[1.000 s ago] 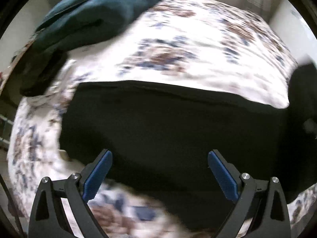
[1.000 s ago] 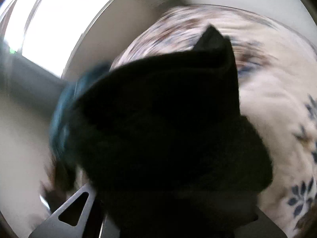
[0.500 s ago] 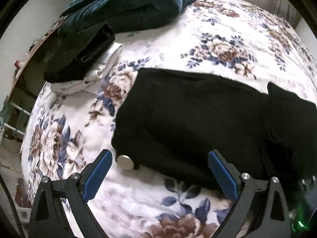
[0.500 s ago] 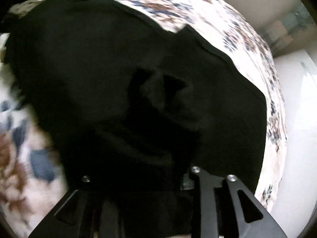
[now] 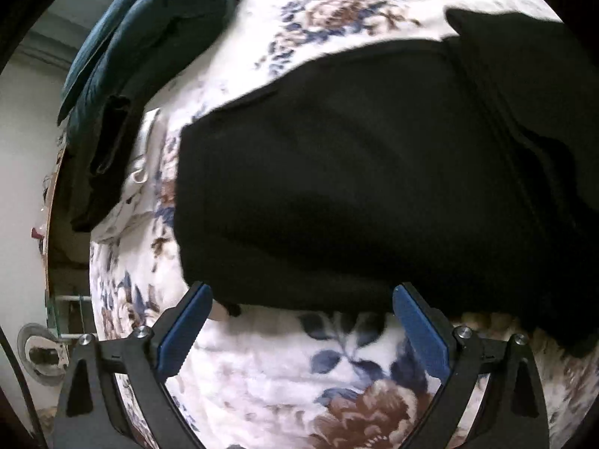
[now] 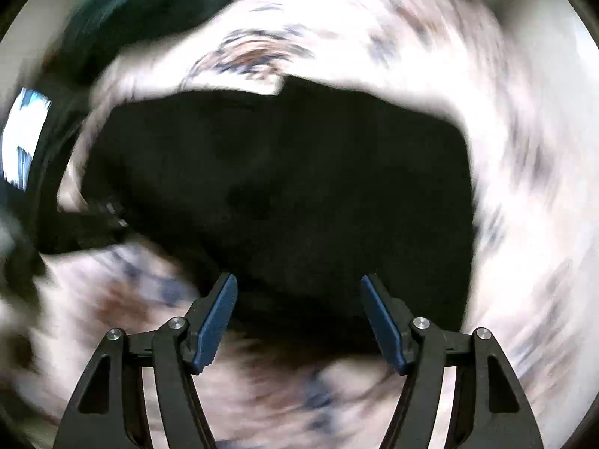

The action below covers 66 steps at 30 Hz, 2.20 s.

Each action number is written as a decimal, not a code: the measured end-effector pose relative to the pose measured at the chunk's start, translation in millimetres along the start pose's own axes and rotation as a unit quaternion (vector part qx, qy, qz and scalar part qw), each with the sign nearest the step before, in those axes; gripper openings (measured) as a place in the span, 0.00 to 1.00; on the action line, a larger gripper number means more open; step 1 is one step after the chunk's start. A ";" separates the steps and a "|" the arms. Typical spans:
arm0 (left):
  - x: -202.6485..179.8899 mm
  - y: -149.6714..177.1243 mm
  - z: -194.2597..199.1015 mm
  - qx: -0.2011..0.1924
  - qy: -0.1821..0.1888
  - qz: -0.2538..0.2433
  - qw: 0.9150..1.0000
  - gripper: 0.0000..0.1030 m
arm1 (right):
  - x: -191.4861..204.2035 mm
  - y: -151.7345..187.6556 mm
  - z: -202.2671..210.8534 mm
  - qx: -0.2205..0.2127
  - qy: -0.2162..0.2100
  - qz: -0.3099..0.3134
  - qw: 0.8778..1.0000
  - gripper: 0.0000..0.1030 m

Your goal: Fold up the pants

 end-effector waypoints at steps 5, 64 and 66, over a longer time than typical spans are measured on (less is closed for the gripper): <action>8.9 18.1 -11.4 0.023 0.038 0.032 0.998 0.96 | 53.8 0.6 -32.3 -0.012 0.005 0.110 0.994 0.47; -142.5 -28.1 66.0 0.174 0.483 0.416 0.751 0.50 | -97.0 171.0 -40.7 0.058 -0.342 -0.712 0.610 0.52; -144.9 -22.5 68.8 0.176 0.487 0.426 0.742 0.50 | -95.1 167.1 -43.7 0.042 -0.333 -0.717 0.611 0.49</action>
Point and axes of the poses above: each gripper's, at about its wrist camera, not at the fingertips, and z roughly against the way its jaws point, x to its left, y to its underside, the point moved 9 cm from there along -z, roughly the way its jaws point, and after that the axes turned 7 degrees about -x, right-handed, at the moved point
